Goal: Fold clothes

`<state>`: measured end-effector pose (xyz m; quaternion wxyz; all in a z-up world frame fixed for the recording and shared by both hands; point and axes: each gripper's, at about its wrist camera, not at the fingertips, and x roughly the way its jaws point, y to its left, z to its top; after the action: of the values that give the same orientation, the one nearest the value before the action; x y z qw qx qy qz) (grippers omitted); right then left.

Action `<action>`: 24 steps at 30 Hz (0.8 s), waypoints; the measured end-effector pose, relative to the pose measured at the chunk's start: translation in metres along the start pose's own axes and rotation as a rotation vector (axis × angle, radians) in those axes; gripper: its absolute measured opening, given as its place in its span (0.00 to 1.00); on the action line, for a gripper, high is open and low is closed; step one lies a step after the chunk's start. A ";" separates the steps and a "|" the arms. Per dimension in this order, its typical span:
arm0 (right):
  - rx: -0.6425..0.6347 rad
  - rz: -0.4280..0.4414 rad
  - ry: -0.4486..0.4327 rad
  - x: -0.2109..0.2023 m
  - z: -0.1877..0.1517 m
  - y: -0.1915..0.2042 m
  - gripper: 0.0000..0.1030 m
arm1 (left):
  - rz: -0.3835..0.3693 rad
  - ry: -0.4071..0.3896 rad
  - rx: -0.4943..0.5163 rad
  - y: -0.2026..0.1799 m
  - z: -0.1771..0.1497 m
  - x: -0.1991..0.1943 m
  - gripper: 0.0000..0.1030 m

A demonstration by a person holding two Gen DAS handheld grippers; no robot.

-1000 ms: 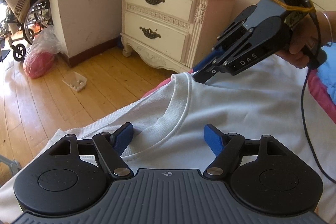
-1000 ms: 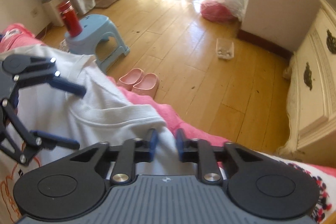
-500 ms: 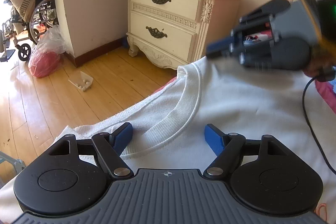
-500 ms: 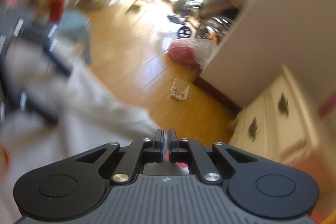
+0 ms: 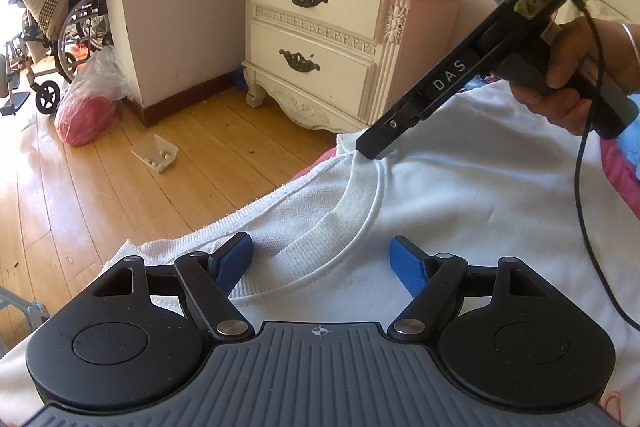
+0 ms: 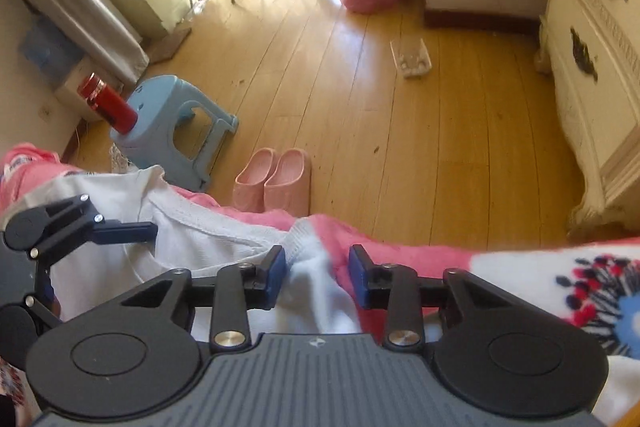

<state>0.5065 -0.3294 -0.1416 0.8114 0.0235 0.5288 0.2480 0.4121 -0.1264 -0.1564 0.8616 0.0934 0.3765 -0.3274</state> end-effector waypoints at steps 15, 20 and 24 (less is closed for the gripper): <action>-0.289 -0.132 -0.169 -0.015 -0.022 0.052 0.02 | 0.006 -0.002 -0.001 0.000 0.001 0.000 0.74; -0.305 -0.196 -0.310 -0.037 -0.033 0.050 0.01 | 0.015 -0.006 -0.005 0.001 0.001 0.000 0.74; -0.257 -0.220 -0.263 -0.009 -0.029 0.036 0.01 | 0.025 -0.004 -0.002 -0.001 0.001 0.001 0.74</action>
<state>0.4645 -0.3085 -0.1362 0.8918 -0.1059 0.3818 0.2184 0.4127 -0.1285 -0.1563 0.8666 0.0965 0.3738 -0.3162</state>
